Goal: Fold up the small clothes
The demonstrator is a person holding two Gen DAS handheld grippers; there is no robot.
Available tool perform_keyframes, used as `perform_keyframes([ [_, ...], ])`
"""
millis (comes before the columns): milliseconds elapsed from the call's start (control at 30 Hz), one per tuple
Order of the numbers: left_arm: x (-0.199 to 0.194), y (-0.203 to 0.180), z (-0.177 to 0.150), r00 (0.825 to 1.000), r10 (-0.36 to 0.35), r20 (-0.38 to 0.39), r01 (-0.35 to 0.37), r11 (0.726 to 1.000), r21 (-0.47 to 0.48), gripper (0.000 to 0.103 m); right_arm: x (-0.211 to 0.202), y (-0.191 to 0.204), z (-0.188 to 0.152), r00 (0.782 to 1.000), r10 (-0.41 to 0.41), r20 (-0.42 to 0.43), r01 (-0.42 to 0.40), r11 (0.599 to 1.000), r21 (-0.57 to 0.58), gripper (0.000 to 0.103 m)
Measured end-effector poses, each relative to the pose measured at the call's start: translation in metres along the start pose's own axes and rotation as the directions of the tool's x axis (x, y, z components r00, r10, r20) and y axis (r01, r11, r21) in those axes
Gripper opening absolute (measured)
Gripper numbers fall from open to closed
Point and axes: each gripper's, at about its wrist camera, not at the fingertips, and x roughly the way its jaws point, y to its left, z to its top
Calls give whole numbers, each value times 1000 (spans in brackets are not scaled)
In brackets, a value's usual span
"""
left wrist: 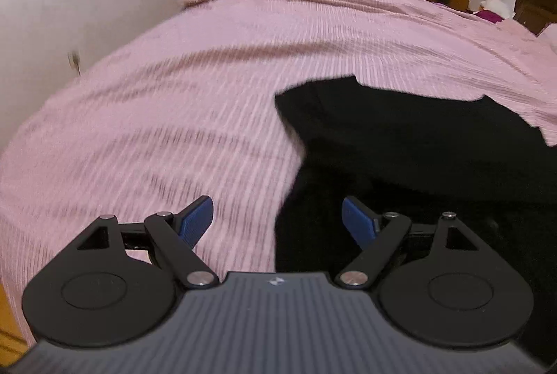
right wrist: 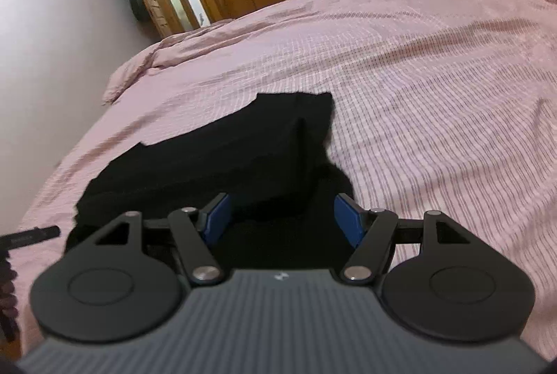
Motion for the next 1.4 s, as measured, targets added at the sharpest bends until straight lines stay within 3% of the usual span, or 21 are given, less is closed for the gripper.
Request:
perform_keyframes([
  [367,-46,12,-59,985,-147,-90,141,987,-74,85,-42,-14,-42,994,24,-104,-19,998,58,68],
  [600,-34,9,-94,958,-205,-202,192,978,-80,85,-43,-22,-70,981,35,-190,-21,997,73,67],
  [700,-40,7,-102,954,-212,-212,204,977,-60,85,-41,-25,-82,976,48,-215,-34,997,69,67],
  [767,-42,5,-104,951,-217,-222,209,976,-56,91,-40,-24,-86,976,54,-212,-43,997,58,67],
  [833,-40,3,-106,945,-239,-223,233,971,-56,96,-40,-23,-87,975,62,-214,-51,997,56,67],
  [933,-31,1,-109,930,-287,-229,278,958,-75,96,-35,-24,-90,971,87,-223,-74,995,66,67],
  [1000,-32,-4,-110,924,-306,-229,303,952,-52,92,-32,-23,-92,971,88,-222,-77,995,58,67],
  [1067,-33,-6,-114,887,-391,-244,386,920,-71,64,-30,-21,-92,971,88,-223,-81,996,44,69],
  [1133,-29,-5,-120,856,-439,-274,422,899,-120,51,-28,-19,-92,970,94,-226,-87,995,38,70],
  [1233,-24,1,-124,838,-465,-284,432,885,-175,48,-26,-17,-93,969,98,-226,-94,995,28,70],
  [1400,-23,7,-126,835,-477,-274,434,877,-205,48,-23,-14,-93,967,102,-235,-101,995,15,70],
])
